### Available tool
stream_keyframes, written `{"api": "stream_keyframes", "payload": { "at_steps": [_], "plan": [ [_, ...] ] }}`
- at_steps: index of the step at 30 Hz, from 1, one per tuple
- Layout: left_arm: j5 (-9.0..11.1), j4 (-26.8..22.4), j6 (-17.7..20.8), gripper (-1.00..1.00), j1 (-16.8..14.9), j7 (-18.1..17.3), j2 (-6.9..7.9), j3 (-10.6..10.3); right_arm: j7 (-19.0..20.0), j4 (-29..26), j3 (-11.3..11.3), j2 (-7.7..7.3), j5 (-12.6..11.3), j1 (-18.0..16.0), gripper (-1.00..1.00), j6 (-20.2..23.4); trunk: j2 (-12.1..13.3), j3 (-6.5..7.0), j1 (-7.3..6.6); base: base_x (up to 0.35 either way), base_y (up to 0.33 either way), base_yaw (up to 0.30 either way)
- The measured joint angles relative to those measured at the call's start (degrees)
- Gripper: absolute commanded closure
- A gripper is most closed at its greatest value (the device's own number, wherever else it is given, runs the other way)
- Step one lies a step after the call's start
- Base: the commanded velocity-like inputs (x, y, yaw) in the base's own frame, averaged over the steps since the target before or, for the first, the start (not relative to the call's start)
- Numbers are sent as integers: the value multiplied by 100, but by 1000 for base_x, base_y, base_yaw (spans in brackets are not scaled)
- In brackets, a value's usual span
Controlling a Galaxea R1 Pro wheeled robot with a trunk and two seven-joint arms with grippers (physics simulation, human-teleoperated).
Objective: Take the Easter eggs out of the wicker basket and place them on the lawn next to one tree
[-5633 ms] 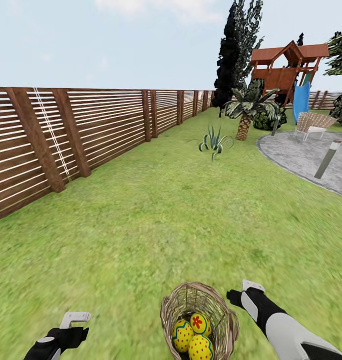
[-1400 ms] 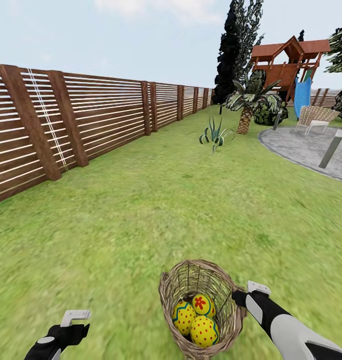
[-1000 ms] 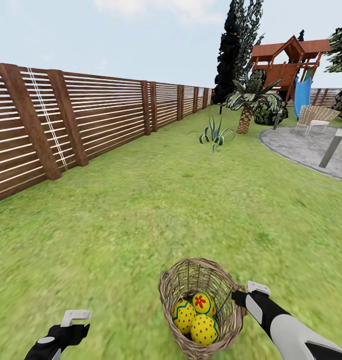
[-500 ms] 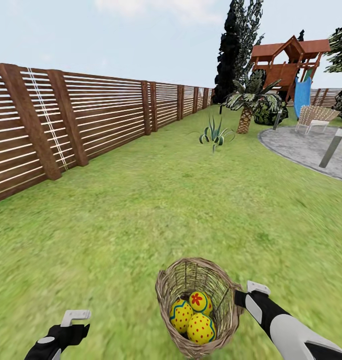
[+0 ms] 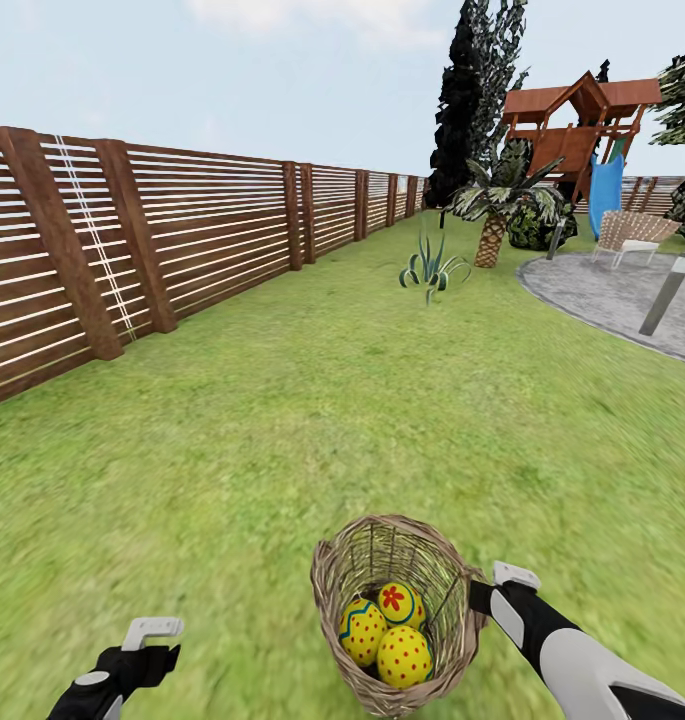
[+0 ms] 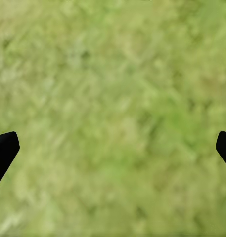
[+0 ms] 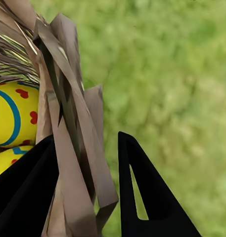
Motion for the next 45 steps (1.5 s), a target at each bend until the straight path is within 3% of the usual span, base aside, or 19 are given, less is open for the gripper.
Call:
{"api": "stream_keyframes", "payload": {
  "at_steps": [41,43,45],
  "plan": [
    [-18,86,-9,-100,0,9,-8,-46,107,-135,60,37,-28,49,100,-81,1603,726,-878,0,0,-24],
    [-5,-1,67,-100,-19,-12,-6,-52,106,-127,52,28,-26,48,100,-65,1683,762,-922,0,0,0],
    [0,-277,376,-100,-103,-22,6,-70,106,-127,40,28,-31,51,100,-70,1764,798,-966,0,0,0]
  ]
}}
